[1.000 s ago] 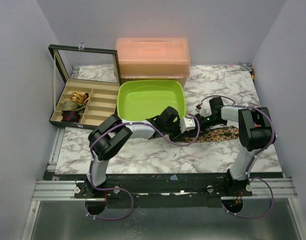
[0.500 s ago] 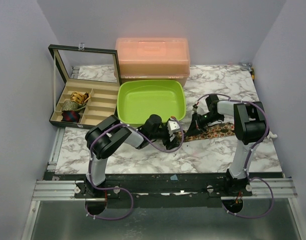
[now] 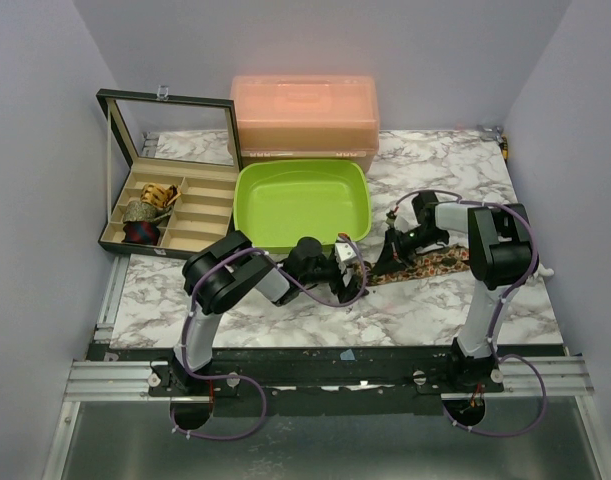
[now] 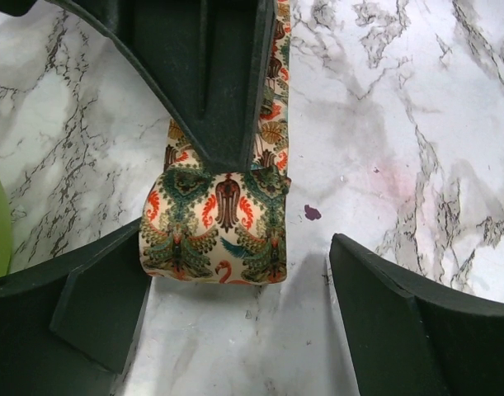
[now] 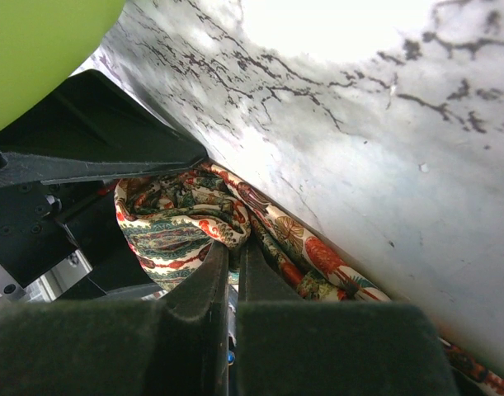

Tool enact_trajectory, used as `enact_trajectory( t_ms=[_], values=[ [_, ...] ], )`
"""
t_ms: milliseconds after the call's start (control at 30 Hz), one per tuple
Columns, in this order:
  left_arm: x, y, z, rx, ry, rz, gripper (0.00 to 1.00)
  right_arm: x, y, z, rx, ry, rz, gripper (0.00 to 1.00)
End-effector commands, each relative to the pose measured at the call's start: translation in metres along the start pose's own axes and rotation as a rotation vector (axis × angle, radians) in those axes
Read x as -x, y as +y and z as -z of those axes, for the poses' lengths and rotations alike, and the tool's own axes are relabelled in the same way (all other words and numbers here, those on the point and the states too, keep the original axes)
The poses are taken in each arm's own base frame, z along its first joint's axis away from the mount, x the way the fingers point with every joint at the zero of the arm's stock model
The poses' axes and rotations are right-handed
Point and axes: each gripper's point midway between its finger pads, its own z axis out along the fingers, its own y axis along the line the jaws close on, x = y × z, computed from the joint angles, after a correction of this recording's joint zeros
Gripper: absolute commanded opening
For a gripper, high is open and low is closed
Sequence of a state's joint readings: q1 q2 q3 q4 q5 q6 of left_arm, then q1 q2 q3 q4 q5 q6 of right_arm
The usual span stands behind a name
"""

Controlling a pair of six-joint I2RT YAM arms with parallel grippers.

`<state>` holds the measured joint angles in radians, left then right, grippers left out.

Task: Roll the ties
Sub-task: Roll the tie at the center of the board.

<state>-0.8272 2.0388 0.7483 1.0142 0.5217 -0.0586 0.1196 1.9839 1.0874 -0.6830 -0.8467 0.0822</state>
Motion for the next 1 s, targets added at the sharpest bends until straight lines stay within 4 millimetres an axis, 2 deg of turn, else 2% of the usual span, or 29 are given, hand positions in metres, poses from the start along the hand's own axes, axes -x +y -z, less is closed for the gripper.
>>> enact_trajectory(
  t_ms=[0, 167, 333, 467, 600, 733, 833, 967],
  values=[
    [-0.016, 0.017, 0.000, 0.067, 0.008, 0.037, 0.80, -0.017, -0.053, -0.010, -0.227, 0.044, -0.012, 0.00],
    [0.002, 0.003, -0.012, -0.021, -0.026, -0.009, 0.65, -0.021, -0.052, -0.016, -0.211, 0.048, -0.032, 0.00],
    [0.015, -0.005, -0.025, -0.042, 0.012, -0.049, 0.56, -0.019, -0.044, -0.023, -0.172, 0.035, -0.029, 0.00],
    [-0.003, -0.005, -0.030, -0.042, 0.103, -0.070, 0.42, -0.014, -0.042, -0.025, -0.161, 0.009, -0.016, 0.00],
    [-0.026, -0.004, -0.028, -0.033, 0.192, -0.113, 0.38, -0.014, -0.040, -0.027, -0.133, -0.002, -0.013, 0.00],
    [-0.046, 0.002, -0.015, 0.004, 0.345, -0.180, 0.27, -0.011, -0.024, -0.019, -0.091, 0.001, 0.022, 0.02],
    [-0.066, 0.004, 0.003, 0.007, 0.487, -0.193, 0.24, -0.006, -0.009, 0.002, -0.069, -0.021, 0.065, 0.13],
    [-0.085, 0.001, 0.021, -0.015, 0.611, -0.188, 0.24, -0.009, 0.004, 0.029, -0.024, -0.031, 0.102, 0.36]
  ],
)
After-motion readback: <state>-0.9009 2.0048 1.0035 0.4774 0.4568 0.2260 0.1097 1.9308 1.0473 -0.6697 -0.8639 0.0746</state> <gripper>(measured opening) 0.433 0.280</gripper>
